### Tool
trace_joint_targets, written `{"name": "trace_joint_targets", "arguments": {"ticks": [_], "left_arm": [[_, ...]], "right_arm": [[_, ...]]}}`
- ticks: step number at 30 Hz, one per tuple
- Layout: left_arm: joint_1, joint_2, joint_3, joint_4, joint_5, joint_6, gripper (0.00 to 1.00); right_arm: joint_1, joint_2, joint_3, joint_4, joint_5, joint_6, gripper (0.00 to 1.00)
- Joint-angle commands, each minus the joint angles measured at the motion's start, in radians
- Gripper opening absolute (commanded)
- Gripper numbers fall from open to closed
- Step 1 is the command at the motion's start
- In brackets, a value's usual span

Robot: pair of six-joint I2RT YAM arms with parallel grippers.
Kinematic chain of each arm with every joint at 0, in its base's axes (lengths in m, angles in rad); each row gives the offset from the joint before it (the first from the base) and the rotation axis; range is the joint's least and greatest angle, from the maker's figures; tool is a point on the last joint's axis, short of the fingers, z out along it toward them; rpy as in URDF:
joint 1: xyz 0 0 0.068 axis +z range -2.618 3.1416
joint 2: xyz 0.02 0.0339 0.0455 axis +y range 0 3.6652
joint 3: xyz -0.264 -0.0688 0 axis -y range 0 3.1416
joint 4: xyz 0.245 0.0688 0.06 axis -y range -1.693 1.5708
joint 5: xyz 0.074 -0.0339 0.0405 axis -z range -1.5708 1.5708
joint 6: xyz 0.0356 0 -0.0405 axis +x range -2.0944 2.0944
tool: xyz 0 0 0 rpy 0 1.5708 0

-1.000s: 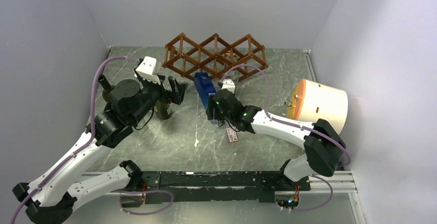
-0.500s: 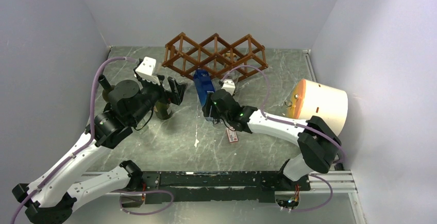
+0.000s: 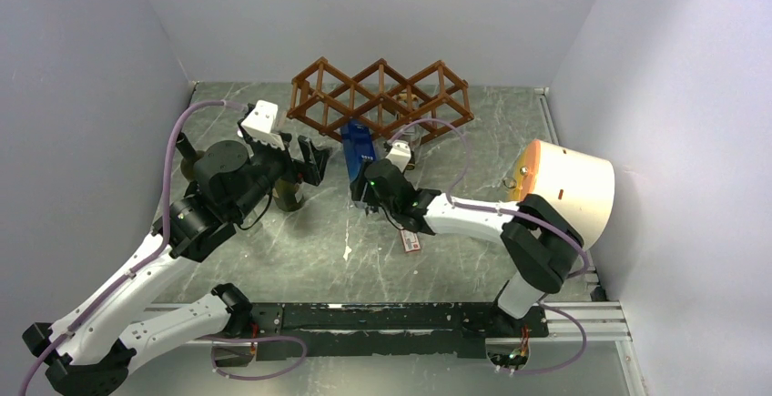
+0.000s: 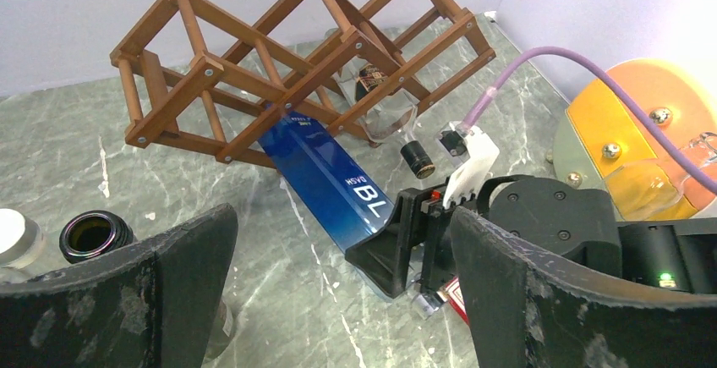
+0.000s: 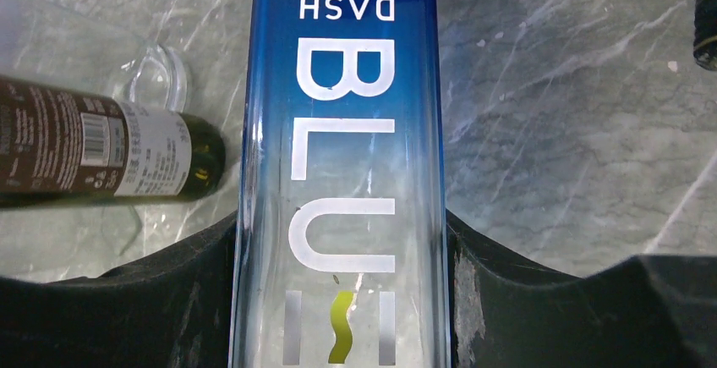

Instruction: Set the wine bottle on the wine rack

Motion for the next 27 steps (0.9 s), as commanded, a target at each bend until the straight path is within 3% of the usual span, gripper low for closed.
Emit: {"name": "trace_joint_targets", "arguments": {"ticks": [1, 6, 16, 27], "left_arm": [[0.0, -0.003, 0.026, 0.003, 0.011, 0.013, 1.0], [0.001, -0.002, 0.04, -0.01, 0.009, 0.021, 1.0], [0.001, -0.004, 0.051, -0.026, 0.001, 0.034, 1.0], [0.002, -0.001, 0.046, -0.027, -0.009, 0.047, 1.0]], "right_arm": [[-0.003, 0.023, 0.063, 0.307, 0.141, -0.006, 0.0], [-0.003, 0.1, 0.072, 0.455, 0.206, -0.043, 0.0], [-0.006, 0.237, 0.182, 0.556, 0.245, -0.08, 0.0], [-0.017, 0.306, 0.265, 0.489, 0.322, -0.003, 0.0]]}}
